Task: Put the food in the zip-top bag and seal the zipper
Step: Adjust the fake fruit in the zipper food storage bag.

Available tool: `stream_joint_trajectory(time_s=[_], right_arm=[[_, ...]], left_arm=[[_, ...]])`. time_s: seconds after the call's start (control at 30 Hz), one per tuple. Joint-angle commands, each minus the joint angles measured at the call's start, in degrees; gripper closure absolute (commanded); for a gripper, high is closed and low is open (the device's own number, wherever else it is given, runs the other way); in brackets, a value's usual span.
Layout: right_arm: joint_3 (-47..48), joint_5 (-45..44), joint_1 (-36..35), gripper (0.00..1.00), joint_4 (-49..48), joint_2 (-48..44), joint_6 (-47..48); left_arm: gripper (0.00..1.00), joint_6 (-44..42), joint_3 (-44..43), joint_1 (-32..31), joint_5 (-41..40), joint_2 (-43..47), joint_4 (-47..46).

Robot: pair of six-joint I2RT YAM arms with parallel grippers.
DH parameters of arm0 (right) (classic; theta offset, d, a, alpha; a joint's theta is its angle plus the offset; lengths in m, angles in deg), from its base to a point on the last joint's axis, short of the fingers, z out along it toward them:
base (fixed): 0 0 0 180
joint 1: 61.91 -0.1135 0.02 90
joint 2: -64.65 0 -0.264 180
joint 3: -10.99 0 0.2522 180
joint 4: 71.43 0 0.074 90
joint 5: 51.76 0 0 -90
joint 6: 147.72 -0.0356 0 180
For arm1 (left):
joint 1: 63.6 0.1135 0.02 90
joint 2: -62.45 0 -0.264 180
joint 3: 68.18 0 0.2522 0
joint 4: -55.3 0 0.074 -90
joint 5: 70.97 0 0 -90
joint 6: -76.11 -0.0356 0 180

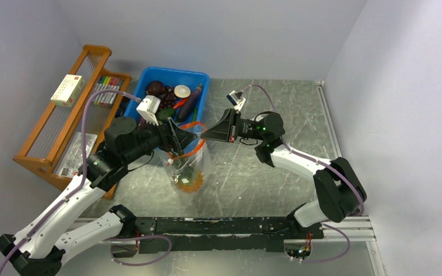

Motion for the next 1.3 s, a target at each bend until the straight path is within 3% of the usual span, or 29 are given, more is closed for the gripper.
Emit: stream_joint_trajectory(time_s=[0.0, 0.3, 0.5, 0.6, 0.67, 0.77, 0.9, 1.07, 1.17, 1.27], right_arm=[[-0.8, -1.7, 0.4, 1.00, 9.0, -3.4, 7.6], [-2.0, 0.8, 1.7, 1.00, 1.4, -2.6, 3.9], [-2.1, 1.7, 3.0, 1.00, 3.5, -3.3, 4.9], [-2.2, 2.1, 3.1, 1.00, 3.4, -4.0, 5.3], [-2.6, 2.2, 3.1, 1.00, 3.5, -4.7, 5.5], [-3.0, 2.3, 3.1, 1.00, 4.7, -5.0, 6.1], [-2.7, 2.6, 3.2, 1.00, 5.4, -5.3, 6.4], [-2.3, 2.4, 3.3, 1.00, 7.1, -5.2, 7.9], [-1.9, 1.7, 3.4, 1.00, 12.2, -5.3, 11.6], [1.1, -3.1, 3.8, 1.00, 31.4, -6.8, 24.1]], left_arm=[[0.24, -0.8, -6.0, -0.4, -2.7, -0.5, 13.9], [0.30, -3.4, -12.5, -0.4, -12.5, -3.5, 26.0], [0.27, -5.1, -6.1, -0.3, -10.4, -5.4, 22.2], [0.29, -5.1, -4.4, 0.2, -14.6, -7.1, 21.9], [0.33, -5.1, -4.2, 0.2, -21.8, -8.9, 22.6], [0.36, -9.3, -2.0, 0.2, -20.3, -10.6, 18.2], [0.51, -11.1, -0.7, 0.2, -16.8, -13.6, 13.9], [0.92, -12.7, -1.3, 0.2, -16.5, -16.9, 13.2], [0.93, -12.7, -2.8, 0.3, -17.8, -16.7, 13.7], [0.93, -12.2, -6.3, 0.2, -17.3, -15.8, 14.5]])
